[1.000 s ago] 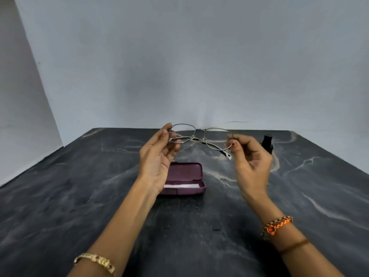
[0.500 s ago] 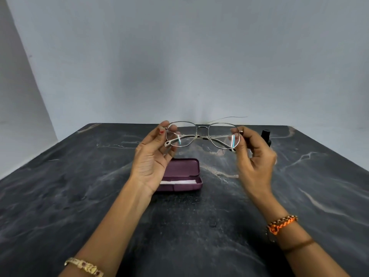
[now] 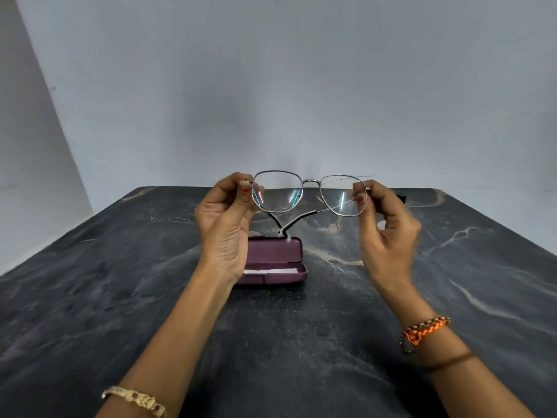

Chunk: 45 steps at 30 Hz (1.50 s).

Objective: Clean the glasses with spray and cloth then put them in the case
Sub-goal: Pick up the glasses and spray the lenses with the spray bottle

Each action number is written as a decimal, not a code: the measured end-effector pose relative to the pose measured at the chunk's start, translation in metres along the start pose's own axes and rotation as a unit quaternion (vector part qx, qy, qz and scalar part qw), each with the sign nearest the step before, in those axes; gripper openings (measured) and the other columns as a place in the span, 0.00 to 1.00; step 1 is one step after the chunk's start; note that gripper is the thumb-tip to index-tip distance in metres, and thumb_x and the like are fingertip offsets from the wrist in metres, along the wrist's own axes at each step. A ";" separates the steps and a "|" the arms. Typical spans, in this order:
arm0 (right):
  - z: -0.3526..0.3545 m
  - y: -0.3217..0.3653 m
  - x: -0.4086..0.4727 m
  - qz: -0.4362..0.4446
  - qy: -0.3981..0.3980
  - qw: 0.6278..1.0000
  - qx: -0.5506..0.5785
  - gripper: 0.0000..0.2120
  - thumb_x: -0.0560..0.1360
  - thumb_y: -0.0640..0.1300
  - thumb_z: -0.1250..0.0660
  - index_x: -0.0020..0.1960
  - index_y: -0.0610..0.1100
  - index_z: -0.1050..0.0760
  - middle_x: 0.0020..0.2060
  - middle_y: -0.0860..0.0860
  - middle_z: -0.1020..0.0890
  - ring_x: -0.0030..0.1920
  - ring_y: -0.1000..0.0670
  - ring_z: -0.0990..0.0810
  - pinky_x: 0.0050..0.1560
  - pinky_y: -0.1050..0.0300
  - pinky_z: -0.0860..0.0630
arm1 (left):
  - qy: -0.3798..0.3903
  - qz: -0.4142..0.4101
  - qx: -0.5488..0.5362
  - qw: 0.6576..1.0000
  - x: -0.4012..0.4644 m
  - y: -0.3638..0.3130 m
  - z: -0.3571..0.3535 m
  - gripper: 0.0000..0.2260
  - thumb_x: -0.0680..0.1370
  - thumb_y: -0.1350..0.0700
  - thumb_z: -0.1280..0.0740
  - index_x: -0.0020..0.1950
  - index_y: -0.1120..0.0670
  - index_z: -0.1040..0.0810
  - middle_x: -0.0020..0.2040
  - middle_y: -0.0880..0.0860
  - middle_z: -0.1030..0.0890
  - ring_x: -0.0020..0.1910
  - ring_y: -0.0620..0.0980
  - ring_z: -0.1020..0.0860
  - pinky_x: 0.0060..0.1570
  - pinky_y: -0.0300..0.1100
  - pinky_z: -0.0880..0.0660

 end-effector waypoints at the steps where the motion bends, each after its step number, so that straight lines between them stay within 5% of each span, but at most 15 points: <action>1: 0.002 0.006 0.000 0.031 -0.008 0.999 -0.027 0.09 0.75 0.34 0.38 0.54 0.37 0.24 0.43 0.49 0.20 0.43 0.51 0.21 0.45 0.60 0.23 | 0.006 -0.022 0.018 1.000 0.000 -0.005 -0.001 0.05 0.57 0.55 0.28 0.31 0.51 0.16 0.31 0.45 0.18 0.33 0.39 0.21 0.41 0.34 0.21; 5: 0.006 0.023 -0.003 0.144 -0.037 0.975 -0.167 0.09 0.74 0.33 0.38 0.49 0.29 0.23 0.40 0.38 0.17 0.40 0.40 0.19 0.41 0.50 0.22 | 0.035 -0.147 0.147 0.977 -0.002 -0.031 -0.006 0.04 0.63 0.52 0.27 0.36 0.47 0.16 0.34 0.42 0.18 0.37 0.39 0.21 0.43 0.33 0.23; 9: 0.011 0.019 -0.003 0.170 -0.053 0.946 -0.271 0.08 0.74 0.35 0.37 0.49 0.34 0.21 0.38 0.41 0.16 0.41 0.43 0.21 0.42 0.55 0.32 | 0.093 -0.258 0.301 0.913 -0.011 -0.046 -0.020 0.09 0.72 0.62 0.30 0.46 0.47 0.17 0.40 0.39 0.18 0.41 0.38 0.21 0.44 0.30 0.25; 14: 0.020 0.013 0.001 0.135 -0.072 0.951 -0.270 0.09 0.75 0.40 0.37 0.48 0.38 0.20 0.37 0.45 0.15 0.46 0.50 0.30 0.43 0.60 0.40 | 0.111 -0.302 0.393 0.861 -0.020 -0.044 -0.028 0.11 0.71 0.69 0.32 0.50 0.58 0.23 0.42 0.38 0.20 0.42 0.36 0.21 0.44 0.28 0.25; 17: 0.025 0.005 0.004 0.091 -0.072 0.961 -0.253 0.08 0.74 0.40 0.36 0.49 0.39 0.20 0.39 0.46 0.15 0.47 0.51 0.31 0.44 0.63 0.42 | 0.124 -0.354 0.454 0.808 -0.031 -0.046 -0.038 0.09 0.70 0.70 0.31 0.48 0.61 0.21 0.41 0.48 0.21 0.40 0.36 0.22 0.43 0.27 0.25; 22: 0.034 -0.010 0.005 -0.011 -0.091 0.980 -0.174 0.08 0.73 0.42 0.34 0.50 0.40 0.21 0.38 0.50 0.19 0.48 0.50 0.32 0.47 0.51 0.33 | 0.157 -0.400 0.517 0.740 -0.045 -0.046 -0.052 0.04 0.70 0.67 0.31 0.42 0.68 0.19 0.38 0.55 0.19 0.38 0.44 0.23 0.41 0.30 0.23; 25: 0.039 -0.018 0.004 -0.044 -0.100 0.983 -0.147 0.08 0.73 0.43 0.34 0.48 0.41 0.20 0.38 0.54 0.23 0.48 0.49 0.32 0.49 0.42 0.28 | 0.156 -0.392 0.530 0.736 -0.047 -0.042 -0.055 0.03 0.70 0.68 0.29 0.41 0.68 0.19 0.35 0.58 0.18 0.36 0.45 0.23 0.38 0.29 0.24; 28: 0.038 -0.024 0.003 -0.059 -0.097 0.983 -0.146 0.08 0.73 0.43 0.34 0.47 0.41 0.20 0.36 0.51 0.22 0.47 0.49 0.31 0.55 0.53 0.30 | 0.146 -0.386 0.526 0.743 -0.049 -0.040 -0.056 0.02 0.70 0.67 0.29 0.40 0.67 0.18 0.35 0.54 0.19 0.36 0.41 0.24 0.39 0.25 0.26; 31: 0.039 -0.026 0.002 -0.061 -0.098 0.981 -0.156 0.09 0.73 0.45 0.34 0.50 0.42 0.21 0.40 0.53 0.22 0.49 0.50 0.32 0.50 0.45 0.30 | 0.133 -0.390 0.519 0.749 -0.050 -0.043 -0.057 0.03 0.70 0.67 0.30 0.40 0.67 0.18 0.37 0.50 0.21 0.36 0.39 0.25 0.39 0.24 0.27; 37: 0.037 -0.033 -0.002 -0.047 -0.069 0.970 -0.230 0.19 0.71 0.51 0.37 0.59 0.44 0.27 0.57 0.44 0.24 0.57 0.46 0.32 0.51 0.60 0.41 | 0.104 -0.386 0.514 0.759 -0.049 -0.044 -0.051 0.03 0.69 0.68 0.29 0.41 0.67 0.18 0.39 0.50 0.22 0.36 0.40 0.24 0.40 0.24 0.27; 45: 0.023 -0.067 -0.013 -0.067 0.026 0.953 -0.293 0.32 0.67 0.39 0.31 0.68 0.44 0.37 0.60 0.39 0.29 0.59 0.41 0.30 0.55 0.36 0.28 | 0.096 -0.394 0.527 0.747 -0.049 -0.041 -0.046 0.03 0.68 0.70 0.29 0.41 0.67 0.18 0.37 0.54 0.19 0.38 0.41 0.23 0.41 0.26 0.25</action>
Point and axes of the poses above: each hand's wrist, its own x-axis towards the middle knuckle, its own z-axis out of the back of the hand, y = z × x, the point moved 10 cm from there along x, towards the middle knuckle
